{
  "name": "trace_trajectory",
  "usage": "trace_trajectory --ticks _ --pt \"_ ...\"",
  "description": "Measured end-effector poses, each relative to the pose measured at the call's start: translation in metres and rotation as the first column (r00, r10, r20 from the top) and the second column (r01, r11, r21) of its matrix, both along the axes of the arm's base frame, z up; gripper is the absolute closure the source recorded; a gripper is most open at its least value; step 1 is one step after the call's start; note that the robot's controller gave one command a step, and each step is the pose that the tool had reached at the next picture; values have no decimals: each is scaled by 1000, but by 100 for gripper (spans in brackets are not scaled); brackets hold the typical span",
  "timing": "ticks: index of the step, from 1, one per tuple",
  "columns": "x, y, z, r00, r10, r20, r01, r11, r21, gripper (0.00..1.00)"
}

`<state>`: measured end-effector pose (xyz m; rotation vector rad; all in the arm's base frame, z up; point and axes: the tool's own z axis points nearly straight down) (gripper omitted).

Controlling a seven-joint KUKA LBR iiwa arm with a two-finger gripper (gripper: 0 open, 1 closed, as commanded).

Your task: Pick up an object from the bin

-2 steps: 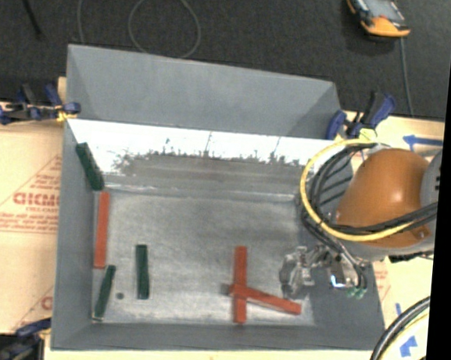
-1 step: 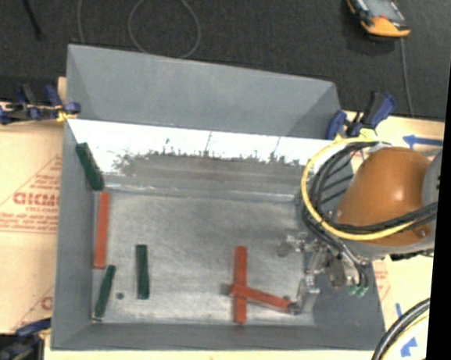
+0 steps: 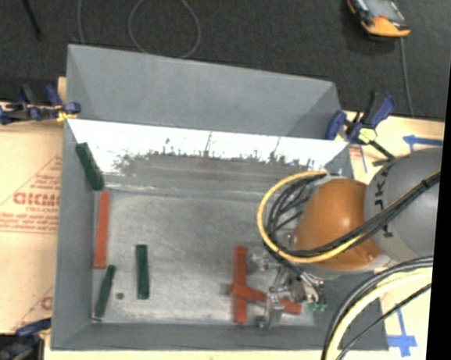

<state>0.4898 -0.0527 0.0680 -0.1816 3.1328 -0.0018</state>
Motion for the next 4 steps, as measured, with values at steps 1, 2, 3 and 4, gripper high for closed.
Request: trace_trajectory --ticks 1,2,3,4 --pt "0 -1 3 1000 2 2 -2 1000 -1 100" --pt "42 50 3 1000 9 3 -9 1000 3 100" --pt "42 61 6 741 672 1 -672 741 -2 100" --pt "42 61 6 742 670 2 -670 742 -1 0"
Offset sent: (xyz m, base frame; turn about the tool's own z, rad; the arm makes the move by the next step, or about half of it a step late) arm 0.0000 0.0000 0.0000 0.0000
